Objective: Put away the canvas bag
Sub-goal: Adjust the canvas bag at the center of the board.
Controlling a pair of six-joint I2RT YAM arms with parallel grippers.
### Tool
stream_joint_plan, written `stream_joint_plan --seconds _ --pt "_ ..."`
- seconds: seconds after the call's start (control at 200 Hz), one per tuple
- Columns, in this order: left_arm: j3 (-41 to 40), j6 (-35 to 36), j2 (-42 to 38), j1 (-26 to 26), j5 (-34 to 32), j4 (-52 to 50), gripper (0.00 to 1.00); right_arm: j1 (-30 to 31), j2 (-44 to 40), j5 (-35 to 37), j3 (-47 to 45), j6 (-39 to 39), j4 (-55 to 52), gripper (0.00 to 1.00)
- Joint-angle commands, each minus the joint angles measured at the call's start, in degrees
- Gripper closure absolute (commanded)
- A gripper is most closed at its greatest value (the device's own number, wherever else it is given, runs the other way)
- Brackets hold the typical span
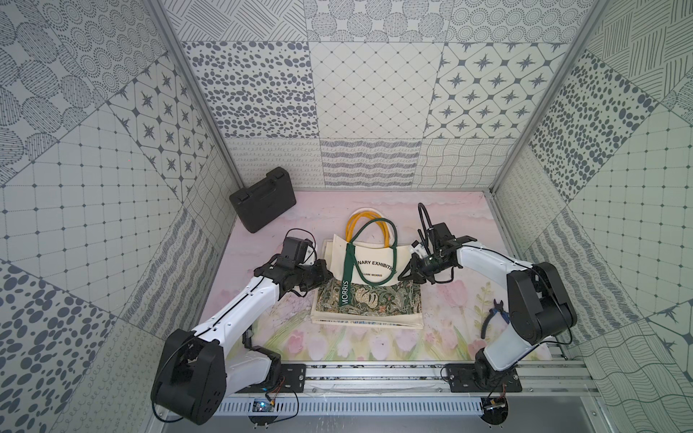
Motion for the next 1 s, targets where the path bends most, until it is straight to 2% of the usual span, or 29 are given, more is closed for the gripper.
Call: stream_joint_plan --seconds 0.0,0.09,0.17,0.27,0.35,0.485,0.585,0.635,0.68,0.72,0.805,0.885,0.996 --pt "-0.4 1.9 0.0 -0.1 1.8 -0.8 1.00 0.6 0.0 -1.9 -1.1 1.3 3.9 0.85" --pt "-0.4 1.9 0.2 -0.1 1.4 -0.8 1.00 0.5 1.2 -1.7 -1.7 1.7 5.2 0.83" --pt "0.0 2.5 0.3 -0.1 -0.1 -1.9 1.00 0.4 1.8 -0.9 -1.6 1.6 5.5 0.75" --pt "1.2 3.6 -0.5 -0.1 -4.3 -6.4 0.86 -0.3 1.2 0.5 -1.3 1.6 4.9 0.66" --pt "3.0 5.4 -1.4 0.0 -7.9 -10.6 0.76 -1.9 -0.5 3.1 -0.4 0.4 2.2 0.64" --pt "7.8 8.3 -2.7 0.1 -15.8 -18.9 0.54 -5.7 -4.7 10.5 1.3 -3.5 -4.7 0.62" --pt "7.9 8.0 -6.9 0.3 -19.4 -19.0 0.43 -7.7 -8.1 15.8 2.6 -5.8 -8.7 0.62" --pt "7.4 8.0 -9.1 0.2 -19.0 -17.5 0.43 -7.8 -9.7 18.5 3.5 -6.8 -10.4 0.62" --pt "6.6 8.0 -11.0 0.2 -16.1 -14.9 0.46 -7.6 -11.4 19.2 3.9 -6.9 -10.9 0.65" --pt "5.7 7.6 -12.0 0.2 -12.1 -11.9 0.52 -7.1 -12.7 18.0 4.1 -6.7 -10.7 0.71" --pt "3.5 5.0 -12.0 0.0 -3.2 -4.9 0.76 -3.1 -13.3 15.1 4.6 -6.1 -10.1 0.85" --pt "2.1 2.2 -8.8 -1.0 1.1 0.2 0.99 2.9 -11.3 13.7 5.1 -5.1 -9.1 0.88" --pt "2.4 2.2 -2.1 -2.8 2.9 2.3 1.00 7.5 -7.6 8.4 2.4 -1.0 -1.5 0.89"
